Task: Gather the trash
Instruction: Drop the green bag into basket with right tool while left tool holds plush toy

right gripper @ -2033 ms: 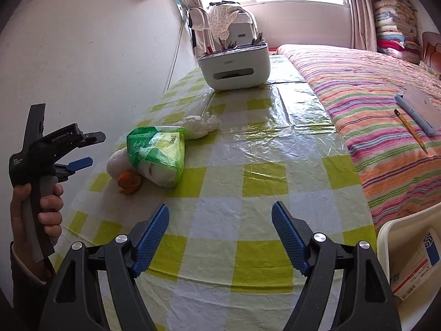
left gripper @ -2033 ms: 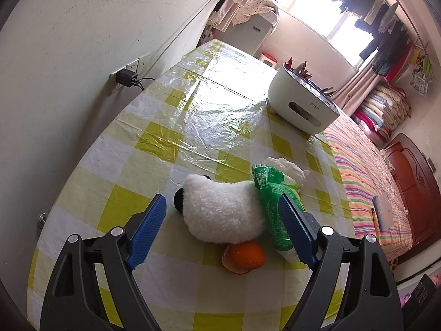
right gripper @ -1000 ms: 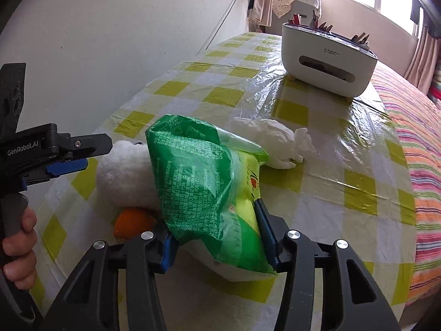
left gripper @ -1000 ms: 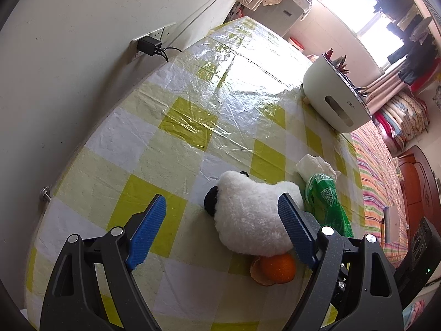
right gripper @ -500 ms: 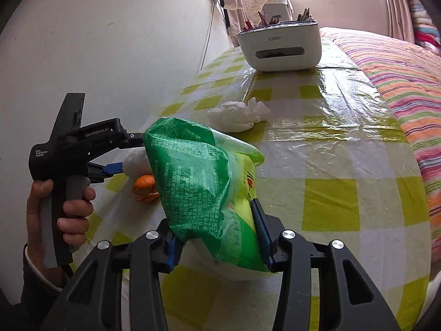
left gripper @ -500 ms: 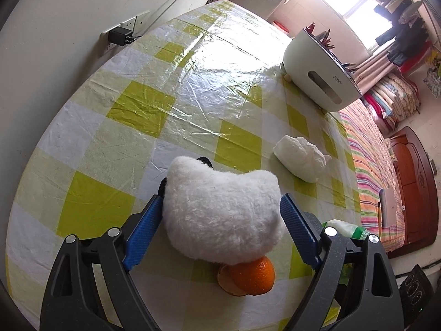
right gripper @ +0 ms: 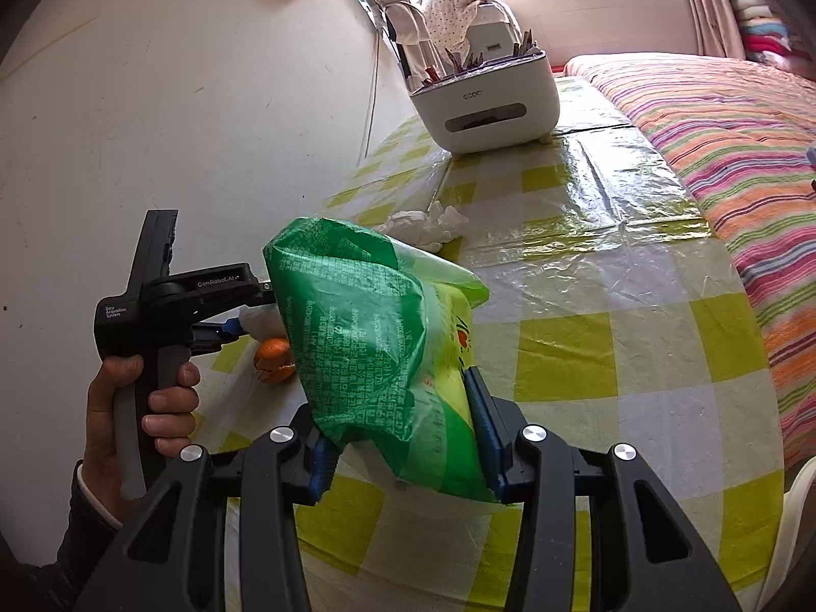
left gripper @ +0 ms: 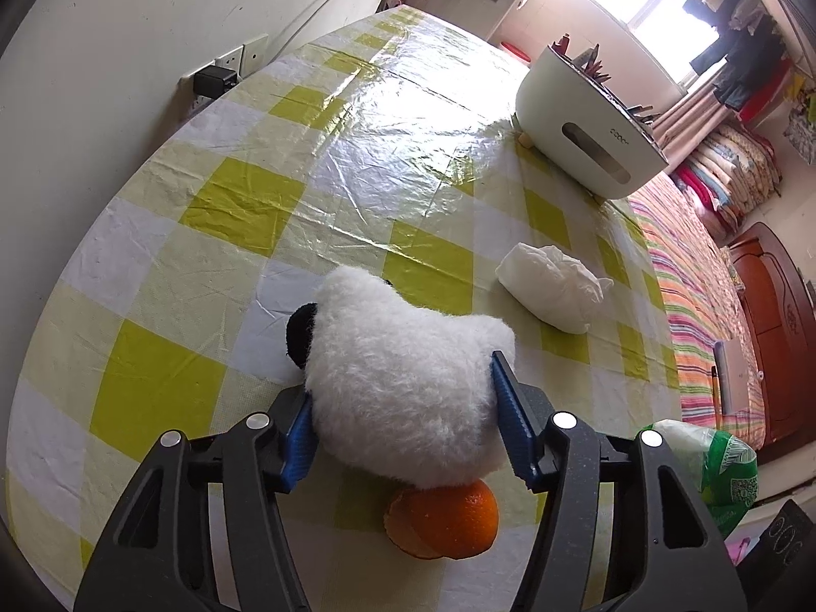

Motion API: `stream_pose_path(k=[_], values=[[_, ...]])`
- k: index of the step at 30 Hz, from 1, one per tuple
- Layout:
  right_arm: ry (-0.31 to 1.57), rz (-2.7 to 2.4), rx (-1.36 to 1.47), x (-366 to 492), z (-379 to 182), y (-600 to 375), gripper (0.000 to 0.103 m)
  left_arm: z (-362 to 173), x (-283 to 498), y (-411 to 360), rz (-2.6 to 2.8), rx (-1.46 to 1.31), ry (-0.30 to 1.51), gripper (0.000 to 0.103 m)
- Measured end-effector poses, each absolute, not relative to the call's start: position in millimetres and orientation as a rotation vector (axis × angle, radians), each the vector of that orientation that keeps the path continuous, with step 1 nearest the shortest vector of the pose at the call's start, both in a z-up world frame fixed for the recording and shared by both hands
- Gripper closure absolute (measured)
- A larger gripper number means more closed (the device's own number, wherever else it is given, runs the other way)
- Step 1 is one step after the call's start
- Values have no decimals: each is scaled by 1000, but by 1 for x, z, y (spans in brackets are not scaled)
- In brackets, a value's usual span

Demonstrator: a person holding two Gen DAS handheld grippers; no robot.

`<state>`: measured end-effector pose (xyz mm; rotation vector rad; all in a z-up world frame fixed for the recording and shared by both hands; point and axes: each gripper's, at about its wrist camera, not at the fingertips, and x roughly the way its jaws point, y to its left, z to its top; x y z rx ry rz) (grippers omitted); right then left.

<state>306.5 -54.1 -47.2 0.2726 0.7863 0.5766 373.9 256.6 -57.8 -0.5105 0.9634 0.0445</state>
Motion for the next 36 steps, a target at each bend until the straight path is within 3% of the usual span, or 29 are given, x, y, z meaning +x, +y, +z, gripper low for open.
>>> stream_pose_path(k=[21, 36], values=[[687, 477, 372, 274, -37, -123, 60, -7, 300, 170, -72, -338, 699, 46], [607, 314, 387, 244, -31, -171, 60, -3, 275, 87, -218, -193, 678, 45]])
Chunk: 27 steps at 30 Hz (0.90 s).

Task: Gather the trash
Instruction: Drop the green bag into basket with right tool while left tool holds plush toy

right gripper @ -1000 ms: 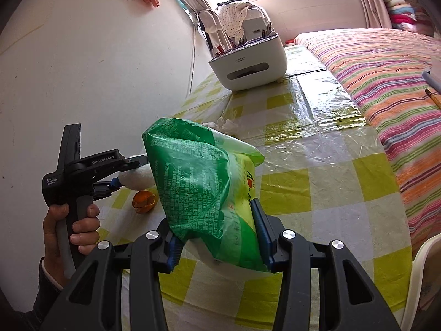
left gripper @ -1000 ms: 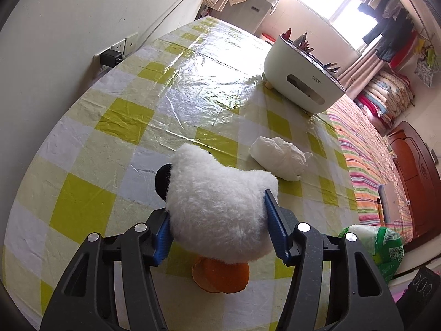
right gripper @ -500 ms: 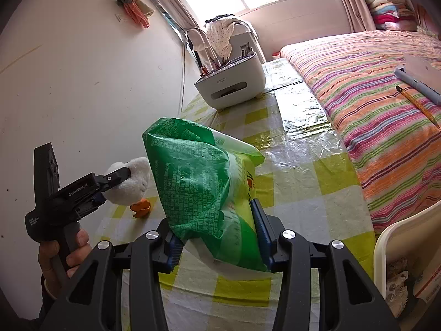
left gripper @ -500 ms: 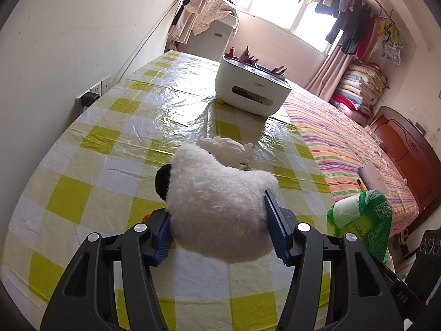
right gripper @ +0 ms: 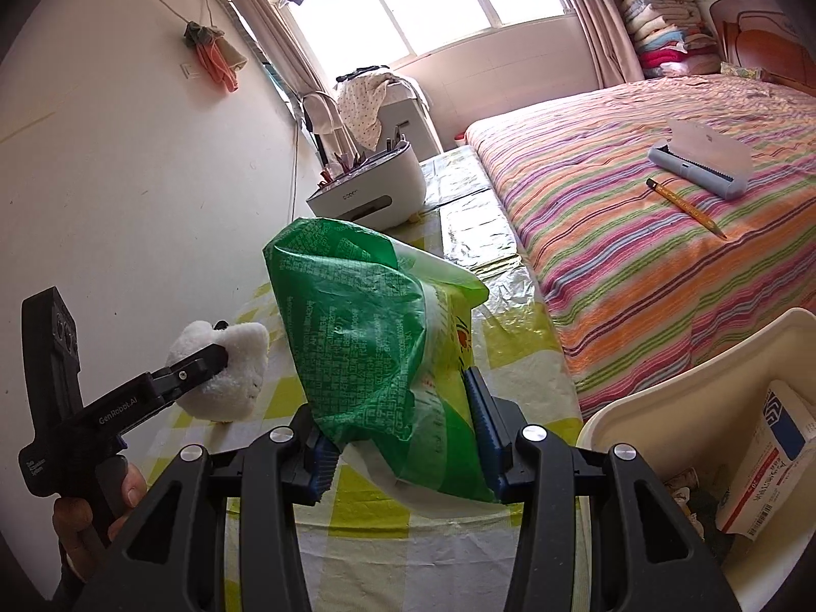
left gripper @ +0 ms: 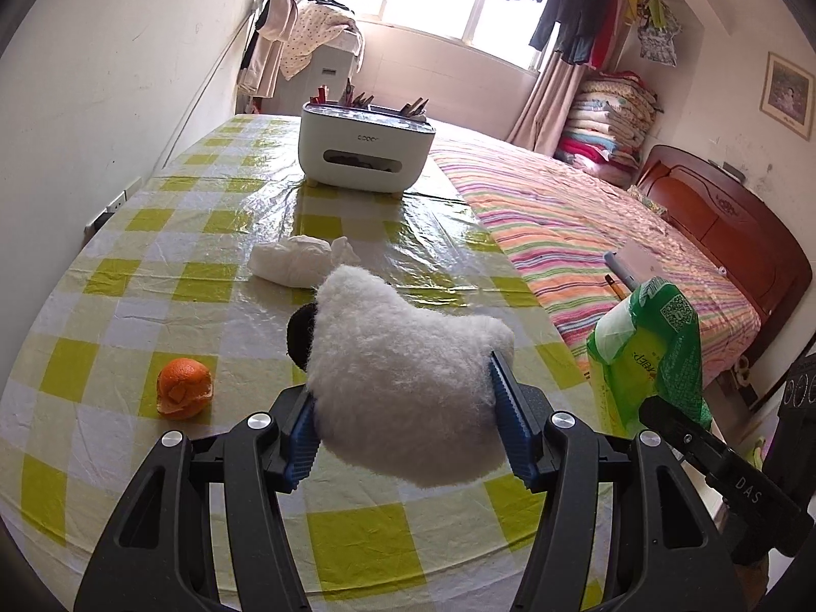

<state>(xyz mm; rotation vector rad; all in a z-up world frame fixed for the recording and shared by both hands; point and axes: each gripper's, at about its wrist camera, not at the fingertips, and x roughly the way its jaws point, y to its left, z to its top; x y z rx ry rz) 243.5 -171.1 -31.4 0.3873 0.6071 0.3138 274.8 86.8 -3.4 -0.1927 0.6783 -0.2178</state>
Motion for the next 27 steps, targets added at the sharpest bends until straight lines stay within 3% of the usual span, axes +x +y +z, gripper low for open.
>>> stream_pose_path(k=[27], values=[[463, -23, 515, 176, -39, -268, 58, 8, 228, -26, -461, -71, 667, 44]])
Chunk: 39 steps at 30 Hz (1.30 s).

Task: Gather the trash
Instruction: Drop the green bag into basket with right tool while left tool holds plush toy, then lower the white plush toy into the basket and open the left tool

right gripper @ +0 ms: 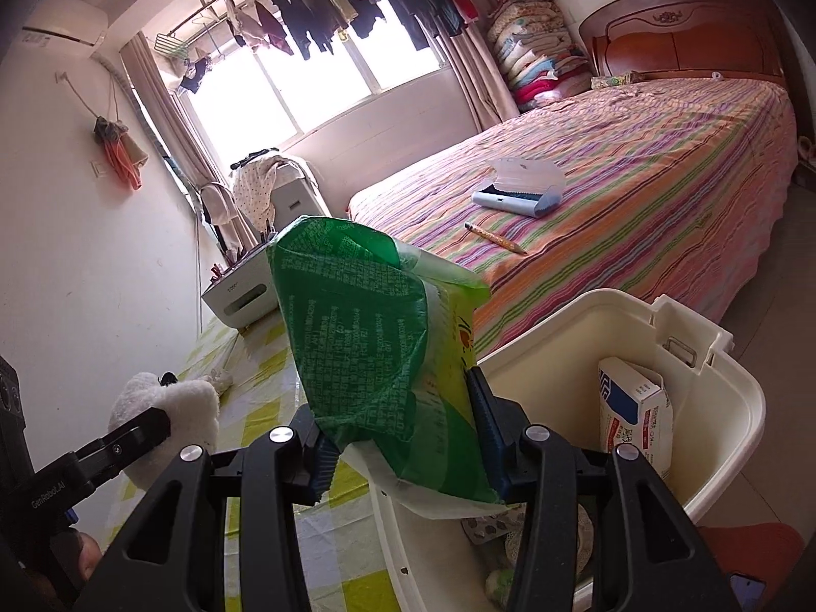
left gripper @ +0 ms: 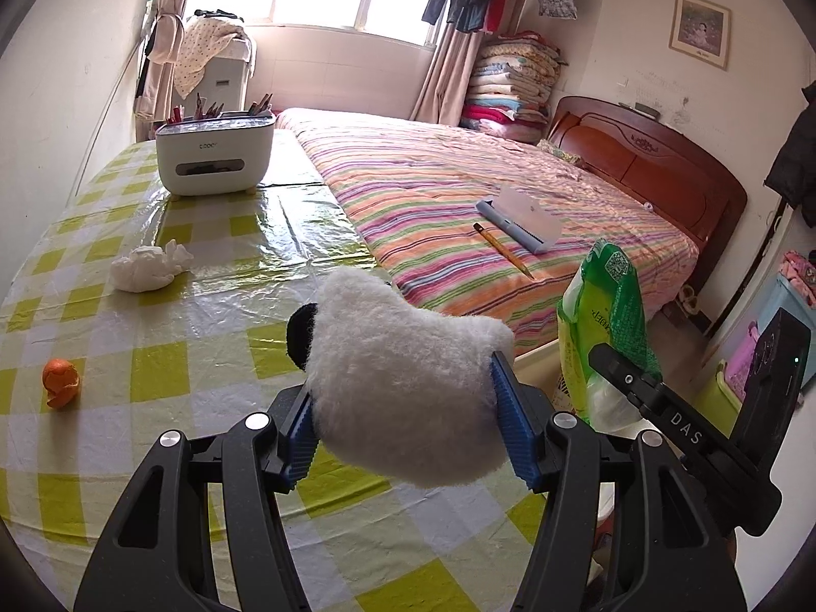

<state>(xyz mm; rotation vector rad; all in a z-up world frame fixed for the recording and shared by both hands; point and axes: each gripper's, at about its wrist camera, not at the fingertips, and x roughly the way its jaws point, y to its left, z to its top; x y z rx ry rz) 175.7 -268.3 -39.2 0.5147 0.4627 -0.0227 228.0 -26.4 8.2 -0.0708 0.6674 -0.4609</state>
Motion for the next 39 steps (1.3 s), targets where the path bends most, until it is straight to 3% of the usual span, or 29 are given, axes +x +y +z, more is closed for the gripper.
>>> stream_pose_path(k=[14, 22, 39], values=[[447, -70, 574, 169, -41, -282, 54, 10, 220, -59, -518, -43, 681, 44], [436, -132, 587, 163, -42, -288, 34, 16, 214, -76, -547, -30, 668, 43], [366, -178, 655, 146, -43, -303, 33, 7, 222, -98, -571, 4, 693, 43]])
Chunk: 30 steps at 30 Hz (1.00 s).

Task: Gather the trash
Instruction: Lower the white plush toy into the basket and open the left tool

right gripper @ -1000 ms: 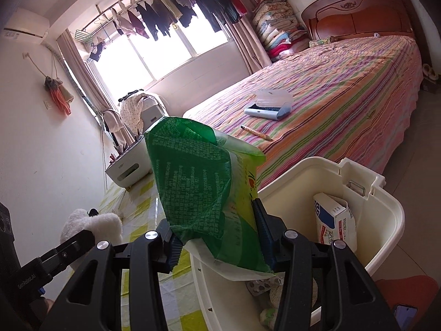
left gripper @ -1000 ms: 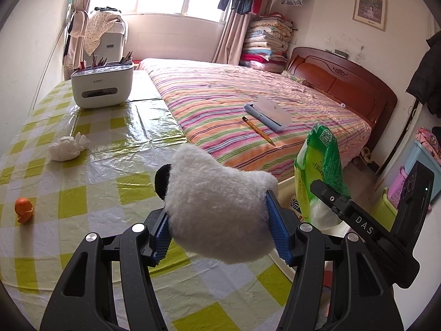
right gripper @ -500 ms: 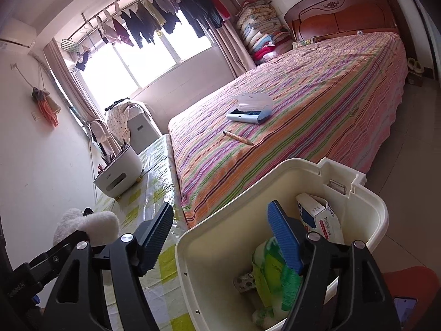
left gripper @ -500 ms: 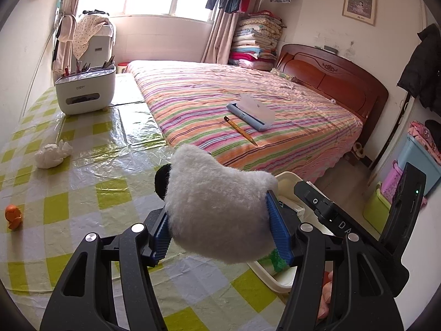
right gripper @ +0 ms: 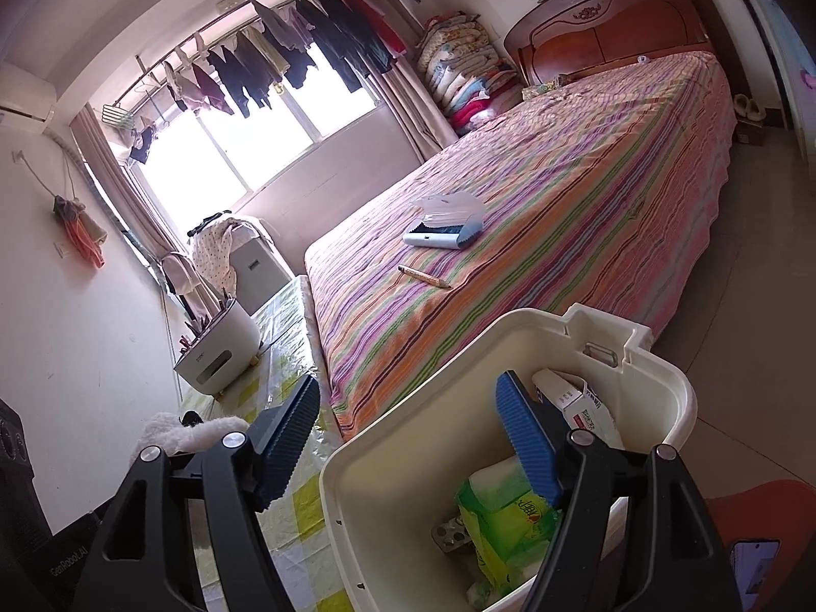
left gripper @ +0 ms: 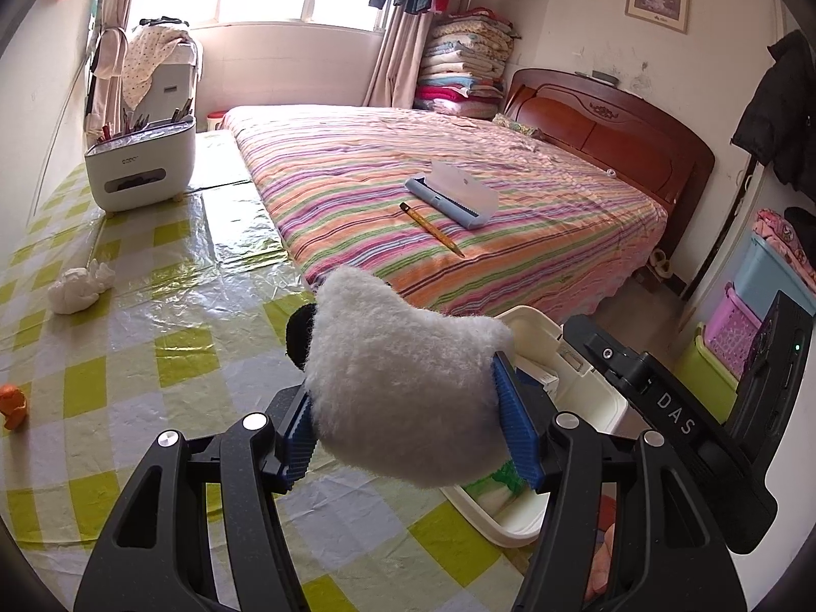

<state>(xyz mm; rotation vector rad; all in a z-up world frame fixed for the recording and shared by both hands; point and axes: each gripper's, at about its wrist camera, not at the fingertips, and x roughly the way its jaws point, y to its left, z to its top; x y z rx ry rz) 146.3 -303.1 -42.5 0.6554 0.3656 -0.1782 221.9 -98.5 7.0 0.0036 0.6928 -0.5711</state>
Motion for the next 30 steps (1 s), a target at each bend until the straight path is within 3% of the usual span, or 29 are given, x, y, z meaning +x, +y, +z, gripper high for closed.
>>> stream_pose_path(k=[20, 30], values=[[325, -208, 732, 138, -44, -317, 27, -5, 225, -126, -611, 66, 718, 41], [324, -213, 745, 138, -45, -320, 27, -3, 221, -132, -609, 108, 691, 30]])
